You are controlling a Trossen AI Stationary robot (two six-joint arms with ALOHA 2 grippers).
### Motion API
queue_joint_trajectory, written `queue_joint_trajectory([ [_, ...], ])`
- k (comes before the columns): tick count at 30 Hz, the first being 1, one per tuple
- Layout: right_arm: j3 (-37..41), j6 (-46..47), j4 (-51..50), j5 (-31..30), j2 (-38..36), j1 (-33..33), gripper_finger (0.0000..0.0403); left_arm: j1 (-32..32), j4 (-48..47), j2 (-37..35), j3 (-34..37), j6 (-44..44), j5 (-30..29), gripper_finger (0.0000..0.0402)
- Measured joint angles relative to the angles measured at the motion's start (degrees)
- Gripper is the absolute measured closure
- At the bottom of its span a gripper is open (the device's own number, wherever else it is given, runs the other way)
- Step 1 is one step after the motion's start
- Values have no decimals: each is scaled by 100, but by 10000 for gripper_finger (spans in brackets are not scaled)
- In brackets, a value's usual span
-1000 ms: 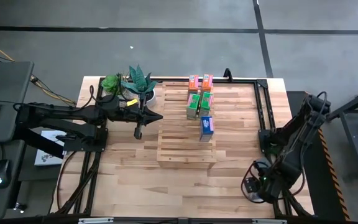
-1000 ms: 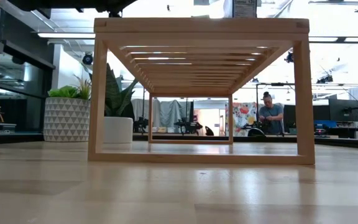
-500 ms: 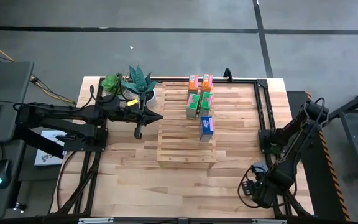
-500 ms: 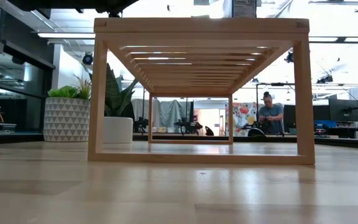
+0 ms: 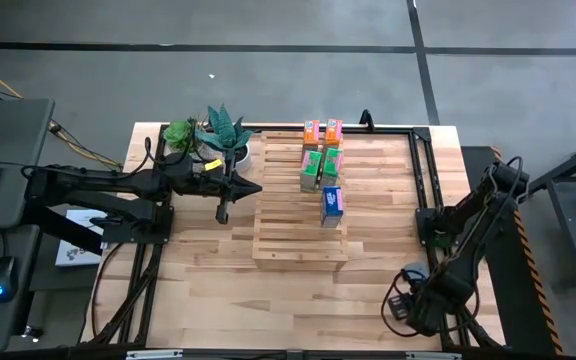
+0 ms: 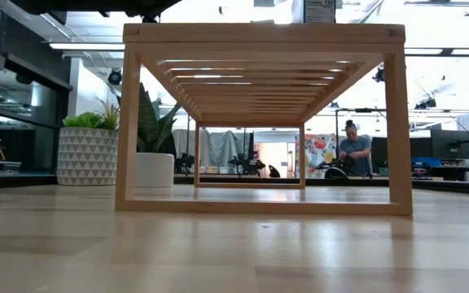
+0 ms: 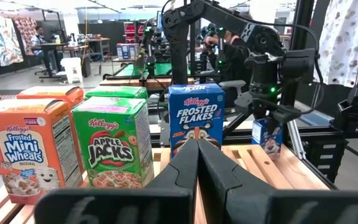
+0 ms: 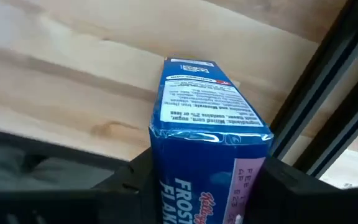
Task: Stack cereal on shelf
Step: Put the blue cereal box on the shelf aligned with the other blue cereal box
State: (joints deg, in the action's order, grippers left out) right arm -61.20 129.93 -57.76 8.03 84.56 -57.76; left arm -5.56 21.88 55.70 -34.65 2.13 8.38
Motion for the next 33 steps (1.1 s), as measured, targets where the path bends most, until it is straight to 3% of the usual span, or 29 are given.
queue_joint_trajectory([
  [5, -419, -720, 197, -480, -264, 35, 238, 0, 4, 0, 0, 0, 0, 402],
  [9, -1023, -2077, 736, -2022, -445, 285, 238, 0, 31, 1, 0, 0, 0, 401],
  [13, -1878, -4544, 1361, -3390, -396, 916, 238, -4, 36, 2, 0, 2, -7, 401],
  [17, -2965, -7273, 1960, -3305, -34, 1725, 238, -4, 36, 2, -2, 2, -15, 401],
  [20, -4057, -8513, 1611, -2950, 444, 2278, 238, -3, 34, 2, -2, 2, -15, 401],
  [24, -5656, -8812, -198, -3089, 1230, 2893, 238, -2, 24, 2, -2, 0, -15, 402],
  [28, -6928, -8194, -2025, -3428, 2005, 3428, 238, -2, -50, 2, -2, -22, -15, 402],
  [30, -7364, -7947, -2610, -3439, 2329, 3659, 238, -2, -67, 2, -2, -38, -16, 402],
  [33, -7157, -7725, -2710, -3176, 2450, 3963, 237, -2, -64, 2, -2, -39, -17, 402],
])
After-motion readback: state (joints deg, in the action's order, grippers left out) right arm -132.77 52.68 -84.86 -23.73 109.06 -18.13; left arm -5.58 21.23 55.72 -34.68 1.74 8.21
